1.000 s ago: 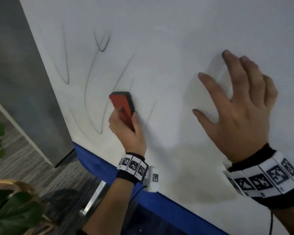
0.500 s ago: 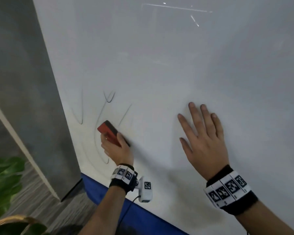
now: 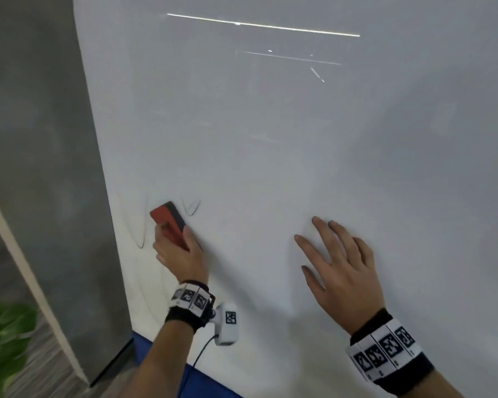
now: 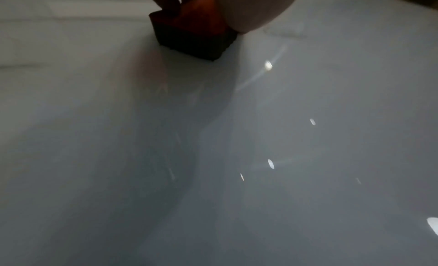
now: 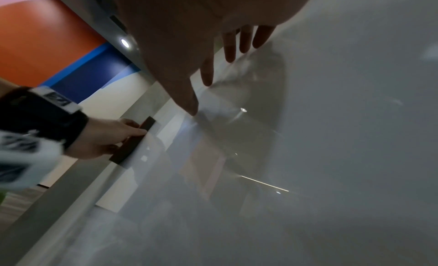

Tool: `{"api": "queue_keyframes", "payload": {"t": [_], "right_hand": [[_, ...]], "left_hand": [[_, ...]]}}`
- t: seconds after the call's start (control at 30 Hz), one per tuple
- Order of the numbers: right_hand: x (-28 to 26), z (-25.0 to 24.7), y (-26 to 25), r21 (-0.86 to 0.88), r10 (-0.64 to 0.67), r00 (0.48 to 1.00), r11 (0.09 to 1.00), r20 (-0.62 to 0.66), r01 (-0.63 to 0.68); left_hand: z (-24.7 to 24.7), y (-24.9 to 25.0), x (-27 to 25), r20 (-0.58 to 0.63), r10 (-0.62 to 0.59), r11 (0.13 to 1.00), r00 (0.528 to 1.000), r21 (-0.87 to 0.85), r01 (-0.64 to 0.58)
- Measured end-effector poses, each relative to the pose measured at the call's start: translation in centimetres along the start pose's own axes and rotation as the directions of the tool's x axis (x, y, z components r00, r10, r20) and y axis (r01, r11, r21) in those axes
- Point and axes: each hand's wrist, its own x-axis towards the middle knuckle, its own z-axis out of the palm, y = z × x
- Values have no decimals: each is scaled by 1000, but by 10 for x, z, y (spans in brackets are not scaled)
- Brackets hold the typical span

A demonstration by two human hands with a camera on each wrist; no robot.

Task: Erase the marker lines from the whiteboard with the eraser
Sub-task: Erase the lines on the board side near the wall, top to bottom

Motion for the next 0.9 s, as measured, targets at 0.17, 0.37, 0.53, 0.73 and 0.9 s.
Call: {"api": "queue_keyframes", "payload": {"t": [0.17, 0.37, 0.53, 0.73, 0.9], "right_hand": [[15, 8, -18, 29, -19, 1000, 999, 21, 18], [30, 3, -11, 44, -10, 999, 999, -37, 12], [43, -3, -28, 72, 42, 999, 997, 2, -42], [89, 2, -65, 57, 0, 996, 998, 93, -5], [108, 11, -81, 11, 21, 994, 1000, 105, -22]], "left_hand": [[-10, -12, -93, 456, 513, 818, 727, -5, -575], [-11, 13, 0, 272, 444, 879, 854, 53, -474], [-4, 36, 60, 24, 103, 995, 994, 7, -103], [-23, 17, 4, 480, 642, 695, 598, -35, -718], [-42, -4, 120, 237, 405, 890, 883, 117, -440]]}}
